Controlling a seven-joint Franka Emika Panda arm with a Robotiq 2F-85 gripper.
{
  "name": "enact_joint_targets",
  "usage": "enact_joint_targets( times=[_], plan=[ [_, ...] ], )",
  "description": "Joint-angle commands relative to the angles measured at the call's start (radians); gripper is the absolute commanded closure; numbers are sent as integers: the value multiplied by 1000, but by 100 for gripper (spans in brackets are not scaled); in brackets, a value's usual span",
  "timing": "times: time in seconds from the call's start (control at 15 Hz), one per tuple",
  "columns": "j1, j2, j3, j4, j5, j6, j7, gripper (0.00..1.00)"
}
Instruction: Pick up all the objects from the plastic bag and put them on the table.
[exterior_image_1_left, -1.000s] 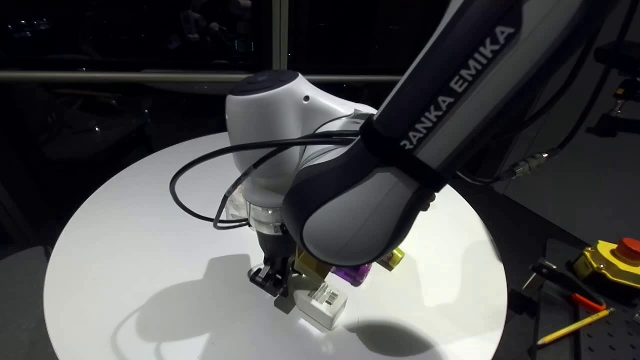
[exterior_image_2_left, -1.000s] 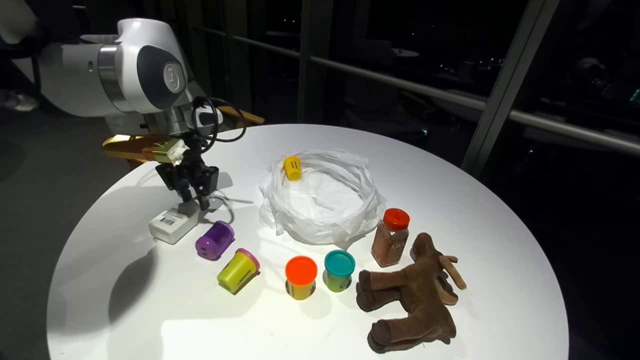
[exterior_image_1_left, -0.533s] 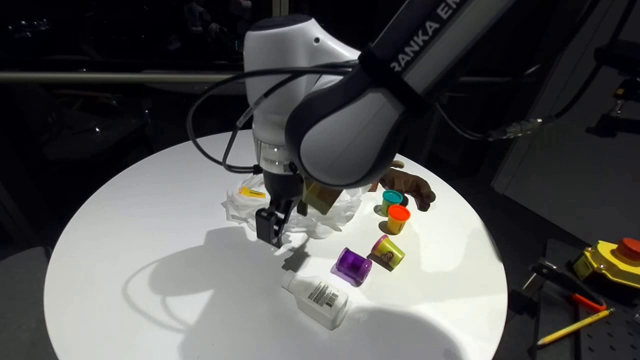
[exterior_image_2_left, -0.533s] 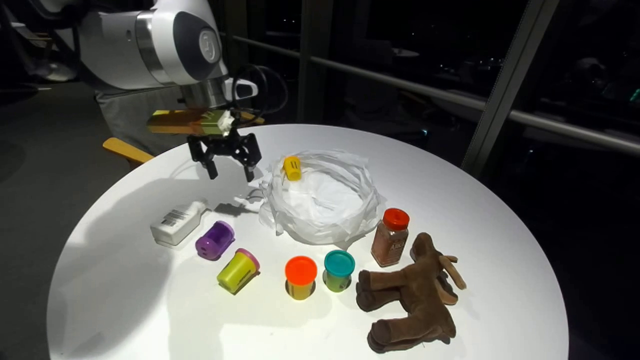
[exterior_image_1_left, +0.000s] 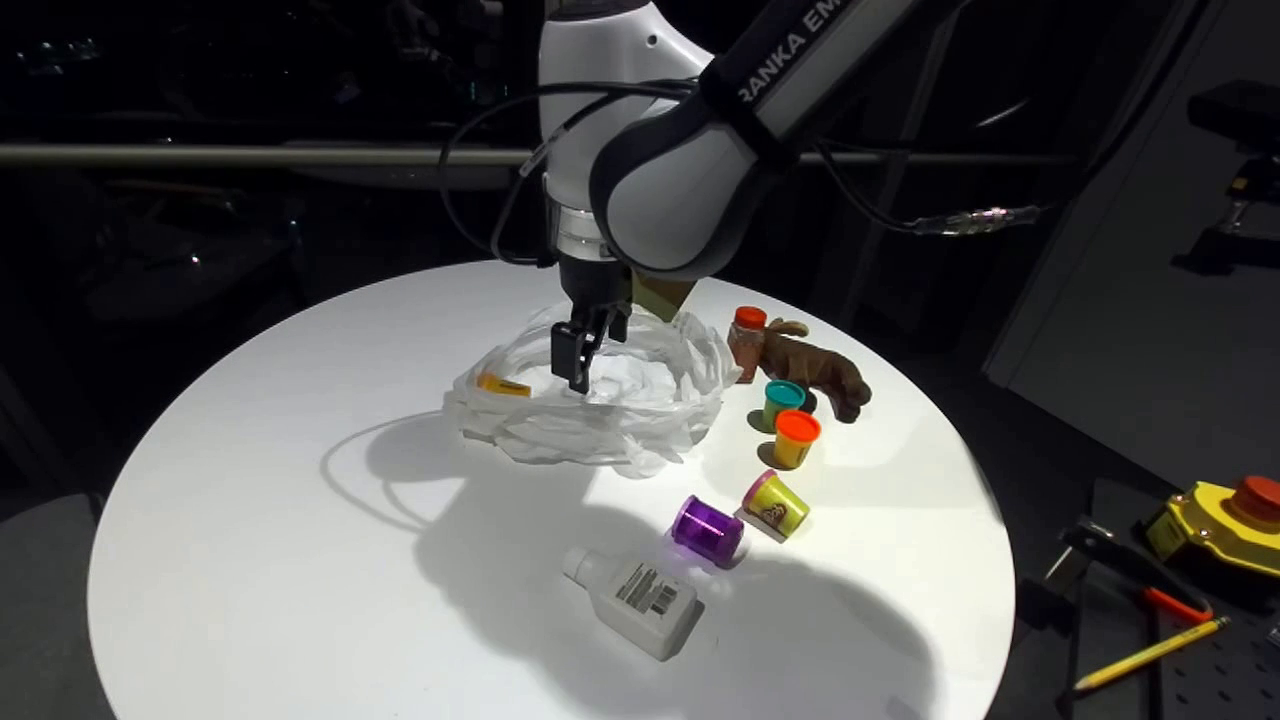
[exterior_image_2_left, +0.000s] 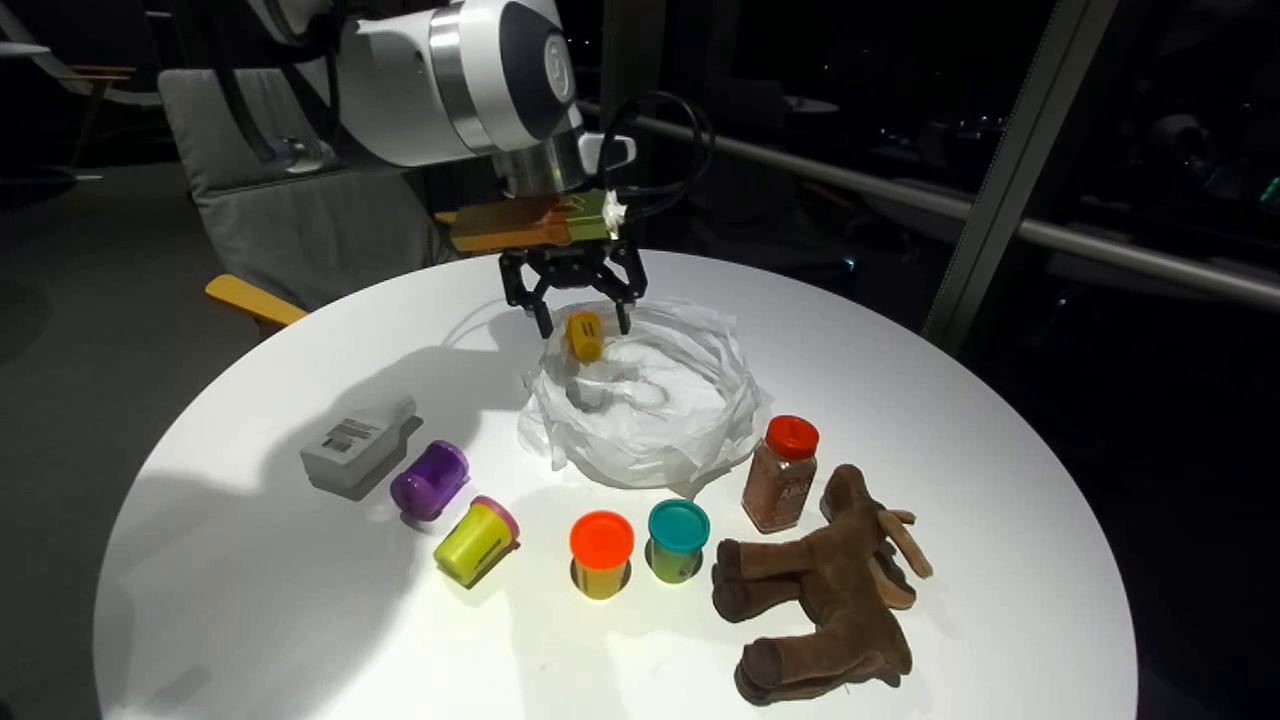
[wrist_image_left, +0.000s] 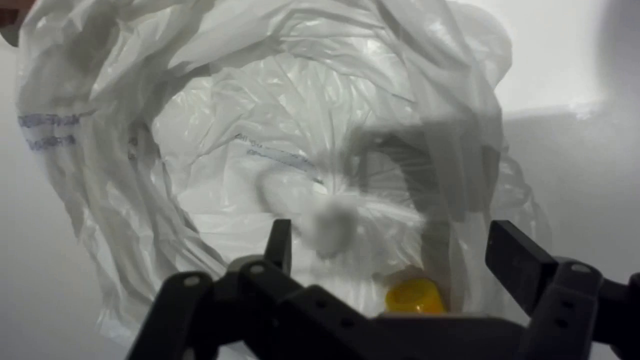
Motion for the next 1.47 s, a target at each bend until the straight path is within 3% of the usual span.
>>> enact_joint_targets(
  times=[0.0,0.6,0.93,1.4],
  plan=[
    [-33,111,3,165,15,-4,0,0],
    [-58,279,23,355,54,-7,-16,0],
    [-57,327,75,426,88,-14,-46,0],
    [-33,395,64,536,71,-25,-71,0]
  ],
)
